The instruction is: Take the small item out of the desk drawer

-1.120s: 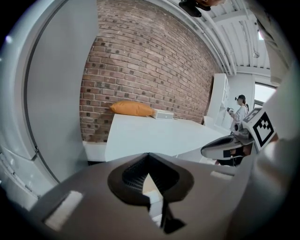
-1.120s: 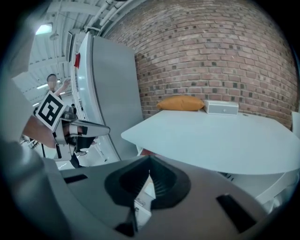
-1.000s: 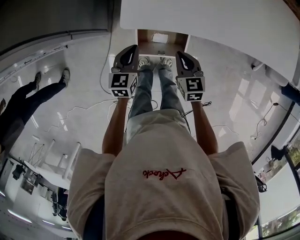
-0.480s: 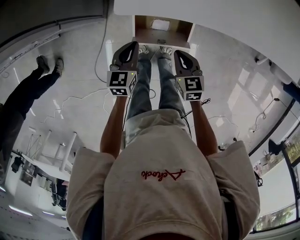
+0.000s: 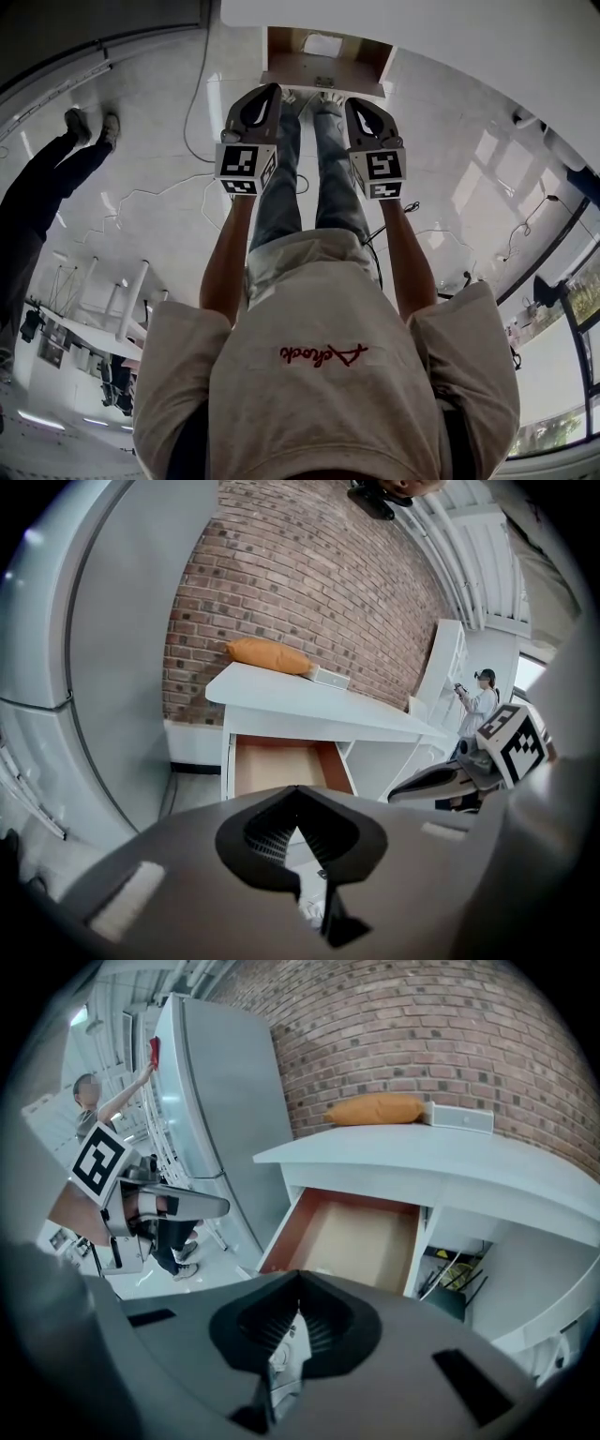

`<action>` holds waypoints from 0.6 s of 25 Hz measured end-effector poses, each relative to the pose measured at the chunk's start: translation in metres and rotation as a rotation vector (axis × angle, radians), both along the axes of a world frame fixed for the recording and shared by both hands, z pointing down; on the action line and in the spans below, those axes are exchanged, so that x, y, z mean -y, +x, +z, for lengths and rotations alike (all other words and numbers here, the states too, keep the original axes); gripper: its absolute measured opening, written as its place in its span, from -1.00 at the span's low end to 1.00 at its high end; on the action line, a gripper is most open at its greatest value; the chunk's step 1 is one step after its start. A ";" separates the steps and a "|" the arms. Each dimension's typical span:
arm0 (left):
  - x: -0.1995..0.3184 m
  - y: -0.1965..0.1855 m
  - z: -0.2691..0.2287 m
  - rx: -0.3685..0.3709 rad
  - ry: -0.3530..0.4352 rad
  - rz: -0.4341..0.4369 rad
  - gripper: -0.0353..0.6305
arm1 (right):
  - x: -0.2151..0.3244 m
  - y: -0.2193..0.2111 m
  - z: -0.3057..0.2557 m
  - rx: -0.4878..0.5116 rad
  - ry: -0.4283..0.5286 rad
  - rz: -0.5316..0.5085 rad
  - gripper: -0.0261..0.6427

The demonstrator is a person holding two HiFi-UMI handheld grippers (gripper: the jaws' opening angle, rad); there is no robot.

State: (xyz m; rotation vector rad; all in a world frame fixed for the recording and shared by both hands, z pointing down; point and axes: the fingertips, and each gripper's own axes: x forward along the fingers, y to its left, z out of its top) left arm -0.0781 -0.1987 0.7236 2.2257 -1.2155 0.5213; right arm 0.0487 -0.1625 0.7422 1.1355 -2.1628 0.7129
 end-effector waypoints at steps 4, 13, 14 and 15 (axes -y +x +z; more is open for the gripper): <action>0.002 0.000 0.009 -0.004 -0.002 0.005 -0.87 | 0.009 -0.008 0.018 -0.036 0.013 -0.059 -0.89; 0.003 -0.002 0.021 -0.027 -0.001 -0.013 -0.87 | 0.050 -0.034 0.068 -0.193 0.060 -0.326 -0.89; 0.003 -0.003 0.023 -0.029 -0.002 -0.015 -0.87 | 0.056 -0.037 0.075 -0.227 0.067 -0.364 -0.89; 0.003 -0.004 0.025 -0.030 -0.002 -0.016 -0.87 | 0.061 -0.039 0.081 -0.260 0.072 -0.400 -0.89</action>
